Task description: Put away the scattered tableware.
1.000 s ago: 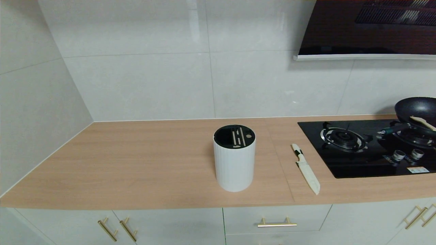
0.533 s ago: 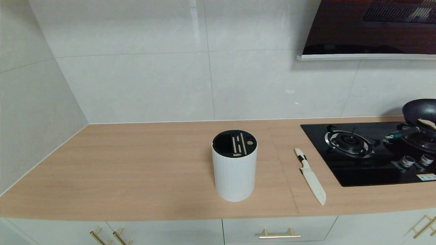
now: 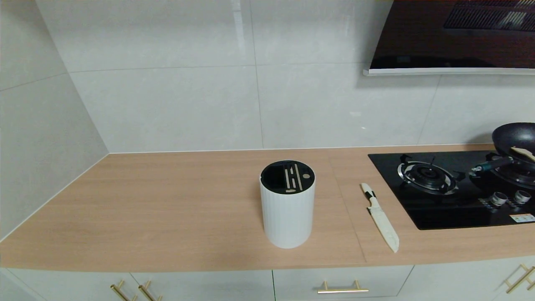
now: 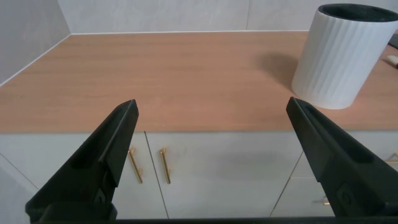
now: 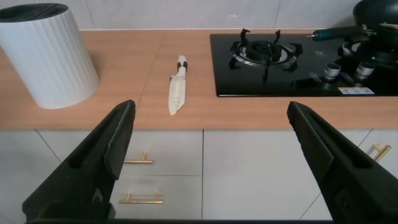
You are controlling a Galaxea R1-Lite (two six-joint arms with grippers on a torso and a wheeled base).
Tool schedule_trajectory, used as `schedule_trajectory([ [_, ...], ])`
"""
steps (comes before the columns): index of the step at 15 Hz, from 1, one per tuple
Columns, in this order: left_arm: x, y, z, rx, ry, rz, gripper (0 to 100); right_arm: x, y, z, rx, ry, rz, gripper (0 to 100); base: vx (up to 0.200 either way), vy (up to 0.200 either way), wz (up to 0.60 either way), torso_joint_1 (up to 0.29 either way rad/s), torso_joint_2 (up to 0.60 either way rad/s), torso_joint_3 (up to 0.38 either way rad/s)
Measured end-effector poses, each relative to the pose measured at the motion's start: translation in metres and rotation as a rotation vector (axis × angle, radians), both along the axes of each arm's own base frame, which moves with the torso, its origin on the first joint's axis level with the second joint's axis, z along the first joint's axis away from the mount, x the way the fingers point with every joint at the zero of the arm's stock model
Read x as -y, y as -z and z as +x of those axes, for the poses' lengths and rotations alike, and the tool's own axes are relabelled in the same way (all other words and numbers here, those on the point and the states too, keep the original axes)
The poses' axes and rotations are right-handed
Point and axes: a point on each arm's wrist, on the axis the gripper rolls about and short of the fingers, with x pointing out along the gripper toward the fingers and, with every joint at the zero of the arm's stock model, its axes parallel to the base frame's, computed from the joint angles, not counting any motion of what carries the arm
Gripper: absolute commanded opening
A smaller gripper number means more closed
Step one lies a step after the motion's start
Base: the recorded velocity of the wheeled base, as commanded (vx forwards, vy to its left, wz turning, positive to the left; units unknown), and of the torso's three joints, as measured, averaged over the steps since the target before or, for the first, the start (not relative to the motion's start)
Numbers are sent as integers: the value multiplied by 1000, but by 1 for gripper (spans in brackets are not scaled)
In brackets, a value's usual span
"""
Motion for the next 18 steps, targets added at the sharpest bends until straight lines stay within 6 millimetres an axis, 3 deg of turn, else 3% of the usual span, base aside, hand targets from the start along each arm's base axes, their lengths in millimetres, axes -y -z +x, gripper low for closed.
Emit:
schedule_trajectory([
  [2,0,0,0,-1,0,0,100,0,-8,-2,9,-8,7,100,0,0,0,0,0,0],
  [5,0,0,0,0,0,0,100,0,-49,2,5,-53,12,100,0,0,0,0,0,0],
  [8,0,0,0,0,0,0,100,-2,-88,36,-151,-95,-3,100,0,0,0,0,0,0],
  [11,0,0,0,0,0,0,100,-8,-119,96,-329,-152,-17,100,0,0,0,0,0,0],
  [13,0,0,0,0,0,0,100,-17,-129,146,-417,-185,-28,100,0,0,0,0,0,0],
  [15,0,0,0,0,0,0,100,-28,-127,199,-492,-208,-41,100,0,0,0,0,0,0],
  [18,0,0,0,0,0,1,100,-43,-104,263,-590,-226,-61,100,0,0,0,0,0,0],
])
